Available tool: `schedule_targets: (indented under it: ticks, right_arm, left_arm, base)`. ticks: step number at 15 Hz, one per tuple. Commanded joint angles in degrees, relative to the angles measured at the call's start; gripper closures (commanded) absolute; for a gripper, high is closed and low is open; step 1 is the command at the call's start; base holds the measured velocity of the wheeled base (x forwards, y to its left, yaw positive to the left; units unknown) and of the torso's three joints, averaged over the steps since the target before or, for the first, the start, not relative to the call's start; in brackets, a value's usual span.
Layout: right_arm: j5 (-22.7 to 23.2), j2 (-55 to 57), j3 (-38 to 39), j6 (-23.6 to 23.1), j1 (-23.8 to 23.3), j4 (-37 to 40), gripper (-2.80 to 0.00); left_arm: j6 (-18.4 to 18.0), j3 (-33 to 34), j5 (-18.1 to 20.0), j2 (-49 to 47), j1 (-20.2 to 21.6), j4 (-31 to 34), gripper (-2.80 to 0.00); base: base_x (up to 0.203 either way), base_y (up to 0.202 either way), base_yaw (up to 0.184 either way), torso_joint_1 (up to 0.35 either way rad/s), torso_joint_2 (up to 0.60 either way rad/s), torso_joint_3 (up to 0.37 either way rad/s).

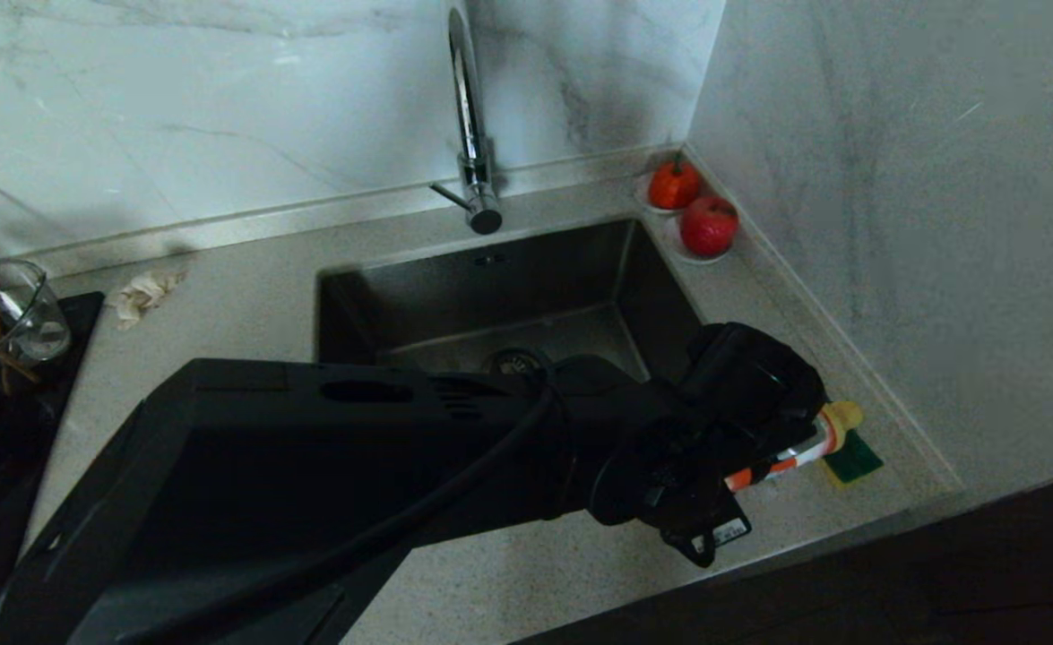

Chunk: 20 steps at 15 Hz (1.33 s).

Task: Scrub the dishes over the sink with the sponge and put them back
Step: Squeeze it onto the sponge

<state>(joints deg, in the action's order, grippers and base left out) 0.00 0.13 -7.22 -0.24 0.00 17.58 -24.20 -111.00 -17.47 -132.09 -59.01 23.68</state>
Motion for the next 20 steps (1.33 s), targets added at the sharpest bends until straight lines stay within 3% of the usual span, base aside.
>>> schedule_targets:
  ticks: [1,4,12,20]
  right_arm:
    - [0.0,0.04,0.01,-0.02,0.0,0.09,0.0]
    - [0.0,0.04,0.01,-0.02,0.0,0.09,0.0]
    - [0.0,0.04,0.04,-0.02,0.0,0.09,0.0]
    - [0.0,0.04,0.06,-0.02,0.0,0.09,0.0]
  left_arm:
    - [-0.06,-0.01,-0.11,0.11,0.21,1.59,0.0]
    - [-0.14,-0.01,-0.11,0.94,0.53,7.78,0.0]
    - [-0.09,-0.06,-0.2,1.14,1.44,2.87,0.0]
    - [-0.41,-0.01,-0.46,0.51,1.62,3.13,0.0]
  base:
    - [0.0,0.0,0.0,0.0,0.0,0.0]
    - [0.0,0.0,0.0,0.0,0.0,0.0]
    - [0.0,0.0,0.0,0.0,0.0,0.0]
    - [0.0,0.0,0.0,0.0,0.0,0.0]
